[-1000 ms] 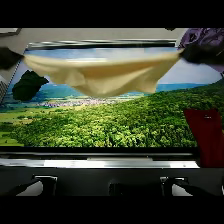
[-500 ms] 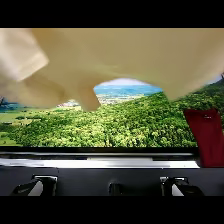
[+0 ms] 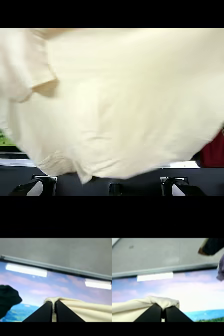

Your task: Fold the clothes and pants, and hang the long-sleeved shirts on hangers.

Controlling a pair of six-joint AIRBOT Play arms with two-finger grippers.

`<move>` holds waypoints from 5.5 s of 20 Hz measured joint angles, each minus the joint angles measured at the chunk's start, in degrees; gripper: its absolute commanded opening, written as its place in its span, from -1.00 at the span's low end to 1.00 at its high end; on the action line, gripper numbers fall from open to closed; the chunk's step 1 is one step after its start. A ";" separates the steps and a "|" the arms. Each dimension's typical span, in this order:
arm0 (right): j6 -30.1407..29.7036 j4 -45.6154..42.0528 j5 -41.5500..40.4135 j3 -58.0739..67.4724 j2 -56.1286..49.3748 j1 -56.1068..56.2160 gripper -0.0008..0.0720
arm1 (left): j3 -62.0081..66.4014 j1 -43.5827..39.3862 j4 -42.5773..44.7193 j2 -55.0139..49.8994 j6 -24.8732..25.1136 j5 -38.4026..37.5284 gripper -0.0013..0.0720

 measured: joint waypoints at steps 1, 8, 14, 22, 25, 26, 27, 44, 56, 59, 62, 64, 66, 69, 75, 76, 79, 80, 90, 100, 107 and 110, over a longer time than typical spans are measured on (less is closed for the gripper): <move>0.07 0.11 1.20 -1.68 -3.50 0.00 -0.91 | -1.31 -0.02 -1.29 -3.41 1.18 0.00 -0.92; 0.20 0.55 2.21 -6.84 -30.23 0.04 -0.91 | -5.05 -3.13 -4.96 -30.51 6.56 3.78 -0.92; 0.15 0.50 -3.50 -7.32 -43.54 0.02 -0.91 | -5.35 -6.56 -5.40 -45.83 7.41 10.84 -0.92; -0.09 0.20 2.62 -7.39 -46.95 0.02 -0.91 | -5.35 -7.26 -0.57 -49.83 7.91 5.75 -0.92; -0.09 -0.57 7.54 -8.39 -47.10 0.02 -0.91 | -5.35 -7.28 1.49 -50.23 8.70 0.63 -0.92; -0.09 -0.72 8.96 -9.22 -47.12 0.04 -0.91 | -5.35 -7.32 1.97 -50.42 8.87 -0.81 -0.92; -0.09 -0.81 10.32 -10.23 -47.15 0.07 -0.91 | -5.38 -7.37 2.32 -50.66 8.98 -2.19 -0.92; 0.39 1.09 15.91 -19.50 -47.15 0.07 0.24 | -5.51 -7.39 3.61 -53.18 9.33 -11.67 0.08; -9.05 8.22 16.83 -26.34 -34.93 -6.23 0.56 | -15.61 2.60 1.11 -37.64 7.43 -13.44 0.51; -12.81 13.18 14.97 -37.97 -28.52 -10.84 0.56 | -31.50 8.00 -2.99 -26.36 8.22 -10.08 0.51; -15.74 17.14 12.41 -48.83 -23.47 -13.18 0.56 | -47.82 11.61 -8.72 -15.78 10.43 -6.47 0.51; -16.76 19.06 11.08 -53.31 -21.73 -13.84 0.55 | -57.02 12.70 -12.20 -10.58 11.61 -4.22 0.51; -17.25 20.68 10.40 -55.74 -20.85 -14.16 0.55 | -64.06 13.31 -15.74 -7.58 13.09 -2.58 0.51; -17.70 22.69 9.86 -57.33 -20.26 -14.38 0.55 | -71.06 13.70 -19.98 -5.53 14.38 -0.50 0.51; -18.10 24.70 9.60 -58.14 -19.96 -14.47 0.53 | -76.72 13.57 -24.28 -5.16 15.58 3.26 0.51; -18.10 24.94 9.60 -58.16 -19.96 -14.47 0.53 | -77.18 13.29 -24.68 -5.33 15.78 3.96 0.51; -18.10 25.46 9.62 -58.23 -19.96 -14.47 0.51 | -77.90 11.63 -25.92 -6.08 16.17 5.84 0.51; -18.10 25.57 9.62 -58.23 -19.93 -14.47 0.51 | -78.01 10.82 -26.18 -6.49 16.24 6.56 0.51; -18.75 28.22 11.65 -58.01 -19.54 -14.53 0.50 | -78.31 4.28 -28.24 -11.67 16.65 12.17 -0.91; -16.94 16.09 9.18 -58.58 -20.02 -14.53 0.35 | -78.29 3.76 -28.85 -12.00 16.63 11.89 -0.91; -19.21 16.98 6.14 -65.70 -21.94 -14.56 0.35 | -78.31 3.76 -28.83 -12.00 16.63 11.02 -0.91; -20.26 19.43 5.01 -67.71 -22.03 -14.56 0.35 | -78.31 3.76 -28.83 -12.00 16.61 10.91 -0.91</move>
